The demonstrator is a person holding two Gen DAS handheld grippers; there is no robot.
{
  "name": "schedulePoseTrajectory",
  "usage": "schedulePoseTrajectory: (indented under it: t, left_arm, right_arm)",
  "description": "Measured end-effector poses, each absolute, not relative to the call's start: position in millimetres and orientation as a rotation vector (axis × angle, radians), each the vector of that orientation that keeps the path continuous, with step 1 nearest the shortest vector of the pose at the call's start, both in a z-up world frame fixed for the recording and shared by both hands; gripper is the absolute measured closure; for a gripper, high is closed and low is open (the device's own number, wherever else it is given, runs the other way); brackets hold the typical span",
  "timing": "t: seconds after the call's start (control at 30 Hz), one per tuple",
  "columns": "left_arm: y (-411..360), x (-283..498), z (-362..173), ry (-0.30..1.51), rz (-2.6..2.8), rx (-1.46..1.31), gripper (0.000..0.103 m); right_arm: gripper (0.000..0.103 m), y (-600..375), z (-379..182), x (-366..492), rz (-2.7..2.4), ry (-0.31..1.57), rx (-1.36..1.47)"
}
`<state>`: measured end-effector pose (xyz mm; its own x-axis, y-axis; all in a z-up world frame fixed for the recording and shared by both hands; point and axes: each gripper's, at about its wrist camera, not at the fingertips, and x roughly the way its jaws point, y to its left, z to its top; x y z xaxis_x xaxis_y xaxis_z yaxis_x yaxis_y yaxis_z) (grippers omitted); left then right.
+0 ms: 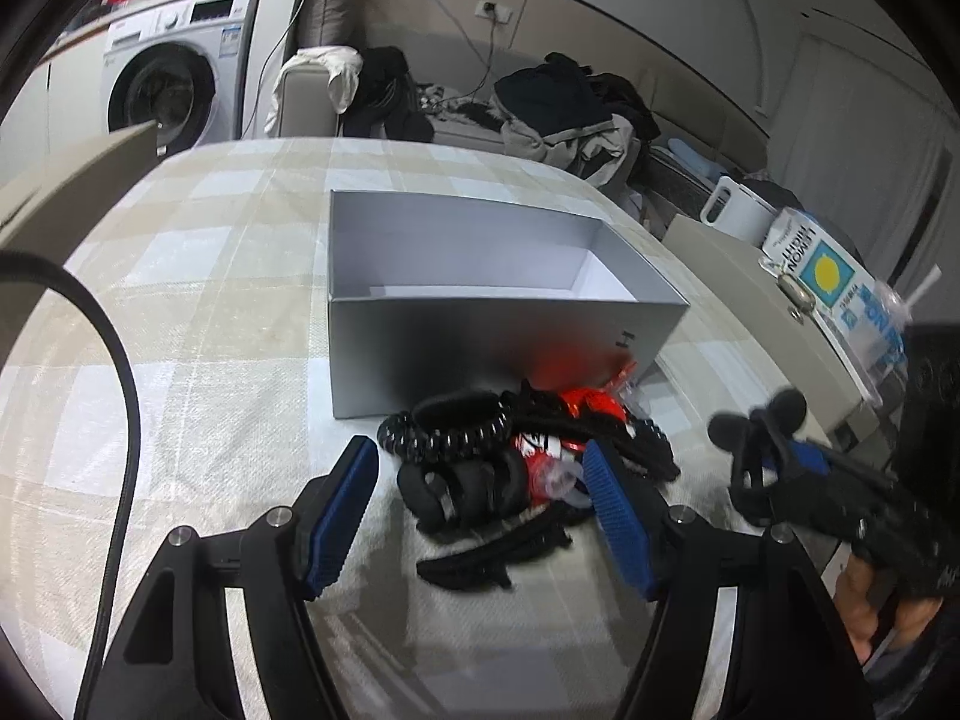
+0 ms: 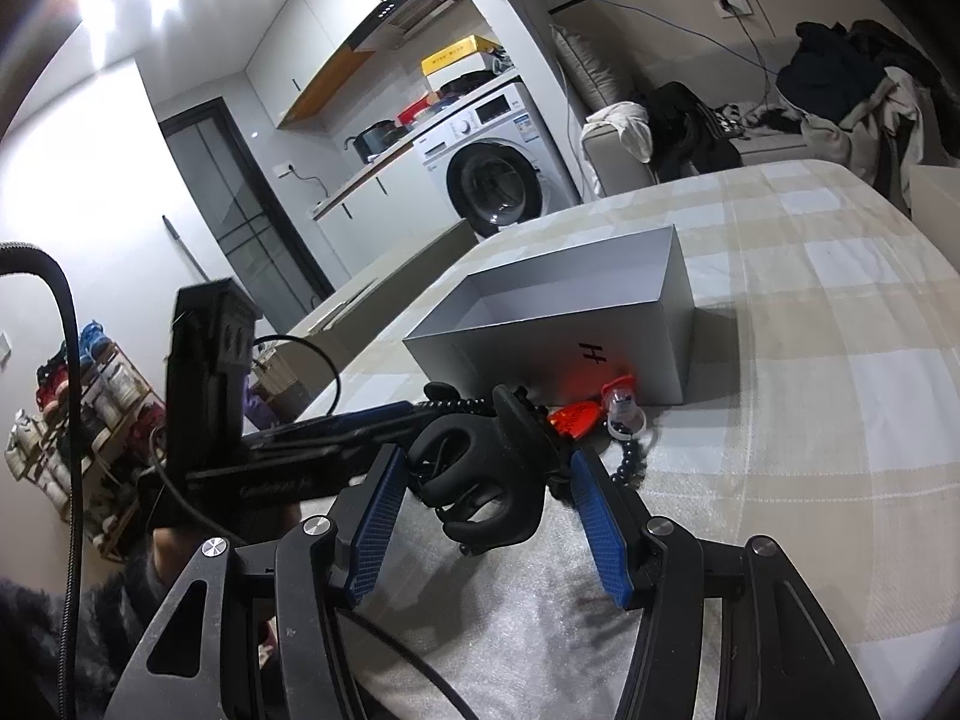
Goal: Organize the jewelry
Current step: 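Grasp the coiled black cord bracelet with the left tool while the right tool grasps a black rubber piece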
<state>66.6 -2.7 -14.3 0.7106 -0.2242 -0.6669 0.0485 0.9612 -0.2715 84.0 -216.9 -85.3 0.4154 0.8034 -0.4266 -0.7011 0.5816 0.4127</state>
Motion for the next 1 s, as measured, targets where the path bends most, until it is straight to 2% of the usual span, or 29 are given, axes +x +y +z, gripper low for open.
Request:
schedulePoseTrajectory:
  t: [0.23,0.33,0.43,1.0]
  left_arm:
    - [7,80,-23,0.831,-0.164,-0.351,0.039]
    - [9,79,-24,0.839,-0.154,-0.367,0.06]
    - [8,74,-22,0.83,-0.172,-0.376,0.064]
    - [2,56,5,0.667,-0.159,-0.225,0.066]
  right_arm:
    - [0.047,-217,-87,85,0.949,0.639,0.183]
    - [0.047,-217,-87,83,0.947,0.641,0.182]
    - [0.047,-218,-88,83,0.947,0.641,0.182]
    - [0.047,-218,-89,83,0.947,0.639,0.19]
